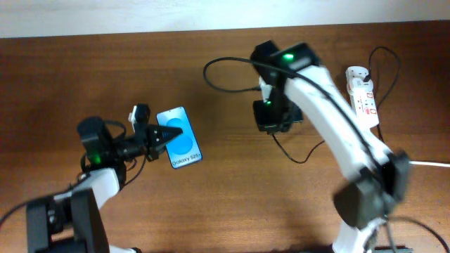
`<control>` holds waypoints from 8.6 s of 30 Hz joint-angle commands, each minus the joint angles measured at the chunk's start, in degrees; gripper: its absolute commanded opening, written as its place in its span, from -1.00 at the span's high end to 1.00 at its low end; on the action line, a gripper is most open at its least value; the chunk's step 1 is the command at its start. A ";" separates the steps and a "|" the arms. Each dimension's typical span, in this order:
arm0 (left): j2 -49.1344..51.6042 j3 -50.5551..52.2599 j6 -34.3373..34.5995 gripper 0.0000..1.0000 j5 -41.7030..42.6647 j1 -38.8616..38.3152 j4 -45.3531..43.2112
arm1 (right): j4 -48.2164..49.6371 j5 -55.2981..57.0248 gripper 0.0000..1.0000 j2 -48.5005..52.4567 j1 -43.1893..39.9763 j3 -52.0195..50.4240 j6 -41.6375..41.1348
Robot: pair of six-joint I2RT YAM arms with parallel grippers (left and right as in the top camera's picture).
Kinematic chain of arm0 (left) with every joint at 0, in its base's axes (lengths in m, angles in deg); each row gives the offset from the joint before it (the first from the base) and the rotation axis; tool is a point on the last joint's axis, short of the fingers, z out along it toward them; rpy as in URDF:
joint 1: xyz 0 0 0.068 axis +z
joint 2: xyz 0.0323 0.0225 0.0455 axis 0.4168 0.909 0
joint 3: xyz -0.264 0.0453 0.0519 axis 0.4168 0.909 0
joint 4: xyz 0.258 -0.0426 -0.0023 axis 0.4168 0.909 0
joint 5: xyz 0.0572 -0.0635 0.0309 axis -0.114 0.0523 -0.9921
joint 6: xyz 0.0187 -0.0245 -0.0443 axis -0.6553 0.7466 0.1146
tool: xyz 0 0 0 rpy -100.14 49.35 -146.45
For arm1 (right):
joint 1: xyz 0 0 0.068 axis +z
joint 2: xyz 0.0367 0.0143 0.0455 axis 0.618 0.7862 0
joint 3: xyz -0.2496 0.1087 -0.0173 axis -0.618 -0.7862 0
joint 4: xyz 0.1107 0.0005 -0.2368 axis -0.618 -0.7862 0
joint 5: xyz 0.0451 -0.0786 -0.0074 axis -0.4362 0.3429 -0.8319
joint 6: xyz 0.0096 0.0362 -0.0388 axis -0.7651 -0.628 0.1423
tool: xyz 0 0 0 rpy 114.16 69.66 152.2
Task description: Plug charger to phone and switch on socket
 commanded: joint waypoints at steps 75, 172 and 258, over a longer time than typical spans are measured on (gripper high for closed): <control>9.57 -21.29 27.23 1.00 -2.08 -6.62 -29.64 | 44.96 5.53 0.91 -23.89 29.22 -29.00 -30.14; 9.57 -21.27 18.12 1.00 -1.16 -8.13 -28.96 | 46.01 9.03 0.92 -21.46 28.35 -27.65 -21.07; 11.39 -46.31 -31.80 1.00 -28.44 -35.78 36.22 | 26.56 18.05 -0.97 -65.46 -9.03 -26.88 -7.34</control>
